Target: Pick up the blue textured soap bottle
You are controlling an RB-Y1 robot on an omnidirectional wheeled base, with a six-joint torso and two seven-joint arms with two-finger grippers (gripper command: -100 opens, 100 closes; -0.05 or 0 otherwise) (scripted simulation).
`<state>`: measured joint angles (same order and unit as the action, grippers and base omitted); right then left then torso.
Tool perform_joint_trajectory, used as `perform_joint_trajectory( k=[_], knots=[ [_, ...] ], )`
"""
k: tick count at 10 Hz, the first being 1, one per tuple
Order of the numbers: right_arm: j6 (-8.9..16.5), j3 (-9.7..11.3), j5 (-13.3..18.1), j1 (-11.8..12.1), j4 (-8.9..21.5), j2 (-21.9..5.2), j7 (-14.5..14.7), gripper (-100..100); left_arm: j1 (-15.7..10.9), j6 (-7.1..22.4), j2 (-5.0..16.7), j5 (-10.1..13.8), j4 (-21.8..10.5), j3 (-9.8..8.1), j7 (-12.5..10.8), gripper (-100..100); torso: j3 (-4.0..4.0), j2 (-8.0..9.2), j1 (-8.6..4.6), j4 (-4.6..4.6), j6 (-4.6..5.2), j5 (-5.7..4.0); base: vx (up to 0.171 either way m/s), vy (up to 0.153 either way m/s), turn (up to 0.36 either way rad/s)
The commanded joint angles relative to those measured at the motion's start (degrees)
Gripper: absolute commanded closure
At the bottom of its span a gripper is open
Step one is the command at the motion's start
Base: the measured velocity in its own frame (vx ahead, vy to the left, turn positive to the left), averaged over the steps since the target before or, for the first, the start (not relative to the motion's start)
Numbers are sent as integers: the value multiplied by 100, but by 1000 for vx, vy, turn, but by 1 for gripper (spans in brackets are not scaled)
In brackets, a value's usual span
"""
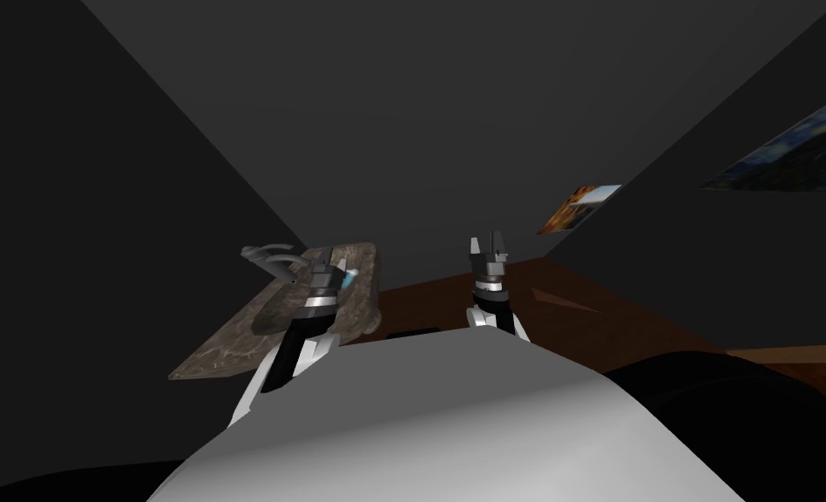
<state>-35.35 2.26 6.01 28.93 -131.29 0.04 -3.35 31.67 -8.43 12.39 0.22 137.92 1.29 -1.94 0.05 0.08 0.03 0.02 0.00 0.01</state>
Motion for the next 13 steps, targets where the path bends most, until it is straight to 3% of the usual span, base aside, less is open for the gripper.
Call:
perform_joint_trajectory(
  k=[1, 13],
  knots=[
    [0, 0, 0, 0, 0, 0, 0, 0, 26, 286, 146, 77, 12, -4, -38, -100, 0, 0, 0, 0, 0, 0, -24, 6, -18],
    [0, 0, 0, 0, 0, 0, 0, 0, 65, 2030, 751, 454, 98, -83, -238, -100, -3, -6, 0, -1, 0, 0, -14, 5, -15]
  ],
)
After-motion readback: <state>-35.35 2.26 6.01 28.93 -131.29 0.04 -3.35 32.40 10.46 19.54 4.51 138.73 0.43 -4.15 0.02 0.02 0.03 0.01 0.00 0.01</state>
